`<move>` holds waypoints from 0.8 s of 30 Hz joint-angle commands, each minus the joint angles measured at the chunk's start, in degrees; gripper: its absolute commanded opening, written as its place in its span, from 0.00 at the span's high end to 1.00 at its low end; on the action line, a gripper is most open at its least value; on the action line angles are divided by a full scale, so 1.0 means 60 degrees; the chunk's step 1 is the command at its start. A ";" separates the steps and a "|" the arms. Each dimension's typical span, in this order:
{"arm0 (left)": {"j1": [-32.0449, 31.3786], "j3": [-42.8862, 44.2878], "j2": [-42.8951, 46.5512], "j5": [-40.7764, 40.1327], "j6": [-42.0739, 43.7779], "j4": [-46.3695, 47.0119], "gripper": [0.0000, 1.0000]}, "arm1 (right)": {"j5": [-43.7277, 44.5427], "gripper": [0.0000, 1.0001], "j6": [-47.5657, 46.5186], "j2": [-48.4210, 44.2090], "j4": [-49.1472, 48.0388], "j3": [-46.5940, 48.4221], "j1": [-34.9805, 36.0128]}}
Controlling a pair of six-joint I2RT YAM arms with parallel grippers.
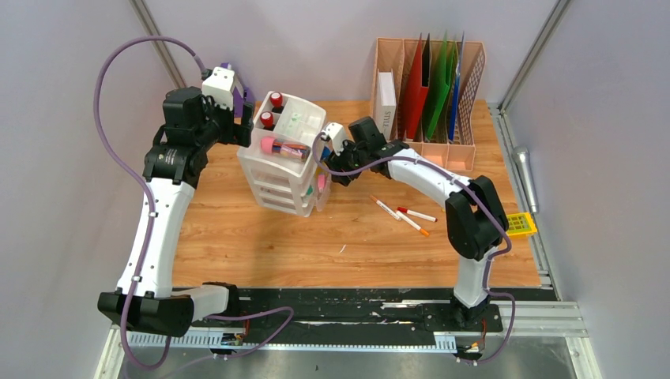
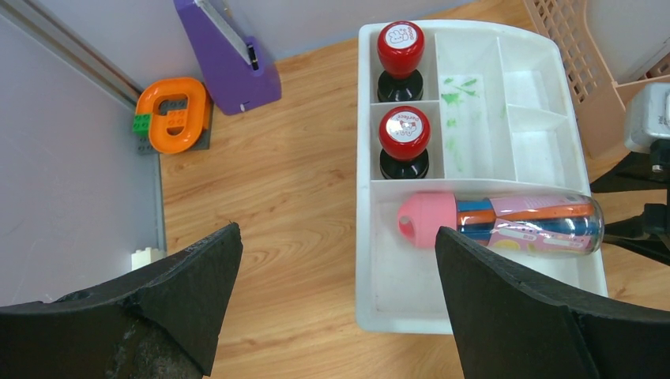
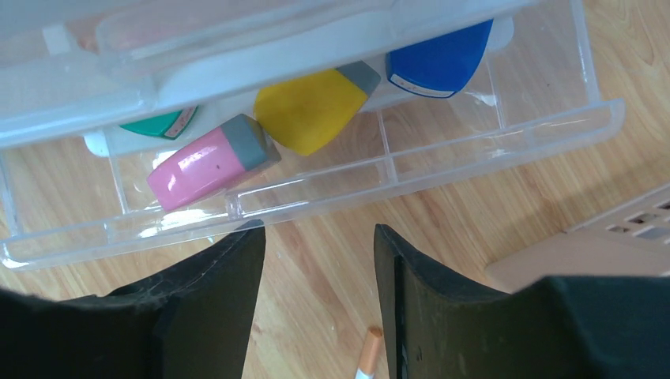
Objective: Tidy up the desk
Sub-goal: Place the stationery in the drawer, then close the drawer in the storage box.
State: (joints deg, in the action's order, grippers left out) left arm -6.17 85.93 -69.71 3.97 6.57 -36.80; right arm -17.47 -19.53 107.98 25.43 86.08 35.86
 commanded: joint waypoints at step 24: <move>0.0073 -0.0038 -0.0149 -0.0239 0.0277 0.0233 0.00 | -0.1442 0.25 0.2520 0.0644 -0.2940 0.0067 -0.0178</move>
State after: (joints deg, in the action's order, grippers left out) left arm -6.17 85.56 -70.08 2.63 7.03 -36.60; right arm -25.67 -7.29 114.39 10.52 86.41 35.68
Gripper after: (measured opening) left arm 0.998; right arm 0.730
